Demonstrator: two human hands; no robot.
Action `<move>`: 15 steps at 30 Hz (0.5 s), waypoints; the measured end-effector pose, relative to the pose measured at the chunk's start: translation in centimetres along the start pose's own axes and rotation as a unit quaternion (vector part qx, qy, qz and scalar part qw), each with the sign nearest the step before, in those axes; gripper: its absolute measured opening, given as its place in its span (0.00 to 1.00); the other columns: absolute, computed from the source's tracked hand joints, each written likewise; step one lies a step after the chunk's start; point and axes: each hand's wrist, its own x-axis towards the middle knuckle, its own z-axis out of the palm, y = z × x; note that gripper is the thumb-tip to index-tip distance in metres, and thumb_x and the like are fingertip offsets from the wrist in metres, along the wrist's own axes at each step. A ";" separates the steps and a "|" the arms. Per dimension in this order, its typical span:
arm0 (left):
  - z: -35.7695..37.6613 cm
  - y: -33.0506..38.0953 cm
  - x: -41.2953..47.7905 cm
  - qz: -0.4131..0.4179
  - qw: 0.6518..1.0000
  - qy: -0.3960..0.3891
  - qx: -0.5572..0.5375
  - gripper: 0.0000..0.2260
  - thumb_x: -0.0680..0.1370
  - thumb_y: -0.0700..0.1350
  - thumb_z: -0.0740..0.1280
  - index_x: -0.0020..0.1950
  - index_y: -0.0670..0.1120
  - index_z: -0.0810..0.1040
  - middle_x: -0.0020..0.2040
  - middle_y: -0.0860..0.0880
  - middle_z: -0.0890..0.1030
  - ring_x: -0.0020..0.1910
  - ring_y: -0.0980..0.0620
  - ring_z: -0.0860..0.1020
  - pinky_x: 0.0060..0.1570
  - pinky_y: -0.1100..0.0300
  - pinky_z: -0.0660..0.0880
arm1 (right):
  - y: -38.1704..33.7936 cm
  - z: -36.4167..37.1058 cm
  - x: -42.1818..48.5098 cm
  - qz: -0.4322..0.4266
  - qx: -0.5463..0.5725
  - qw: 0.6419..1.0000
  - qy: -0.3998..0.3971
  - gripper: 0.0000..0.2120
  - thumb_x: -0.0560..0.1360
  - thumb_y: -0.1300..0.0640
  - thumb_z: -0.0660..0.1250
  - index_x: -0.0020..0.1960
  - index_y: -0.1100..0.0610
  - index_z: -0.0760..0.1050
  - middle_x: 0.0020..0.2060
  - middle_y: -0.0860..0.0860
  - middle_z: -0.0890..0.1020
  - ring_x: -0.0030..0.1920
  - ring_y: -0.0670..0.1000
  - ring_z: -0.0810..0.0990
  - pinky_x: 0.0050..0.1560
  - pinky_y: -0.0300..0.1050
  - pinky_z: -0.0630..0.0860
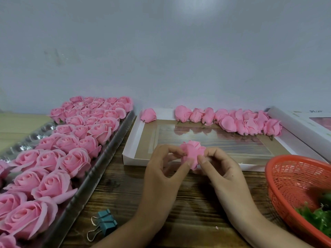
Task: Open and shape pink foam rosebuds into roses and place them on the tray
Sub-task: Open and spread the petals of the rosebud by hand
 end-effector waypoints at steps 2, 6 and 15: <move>-0.1 0.0 0.0 -0.008 1.000 0.002 0.007 0.05 0.73 0.40 0.70 0.44 0.49 0.77 0.46 0.45 0.81 0.48 0.51 0.81 0.47 0.62 0.76 | 0.1 -0.1 0.0 0.000 0.005 1.000 -0.004 0.10 0.72 0.54 0.67 0.44 0.62 0.76 0.35 0.56 0.78 0.39 0.51 0.76 0.43 0.38 0.73; -0.1 -0.2 0.1 -0.014 1.000 0.016 0.006 0.05 0.73 0.39 0.71 0.44 0.46 0.77 0.45 0.46 0.81 0.46 0.52 0.81 0.46 0.65 0.75 | 0.2 -0.1 0.1 0.003 0.021 1.000 -0.008 0.12 0.74 0.55 0.65 0.46 0.65 0.77 0.37 0.55 0.81 0.39 0.48 0.78 0.42 0.34 0.76; -0.2 -0.3 0.3 -0.031 0.998 0.020 -0.056 0.19 0.64 0.48 0.75 0.52 0.47 0.75 0.48 0.47 0.83 0.47 0.50 0.83 0.46 0.64 0.78 | -0.2 0.2 0.1 -0.011 0.009 1.000 0.010 0.13 0.70 0.54 0.68 0.45 0.66 0.75 0.35 0.65 0.80 0.39 0.52 0.78 0.48 0.46 0.73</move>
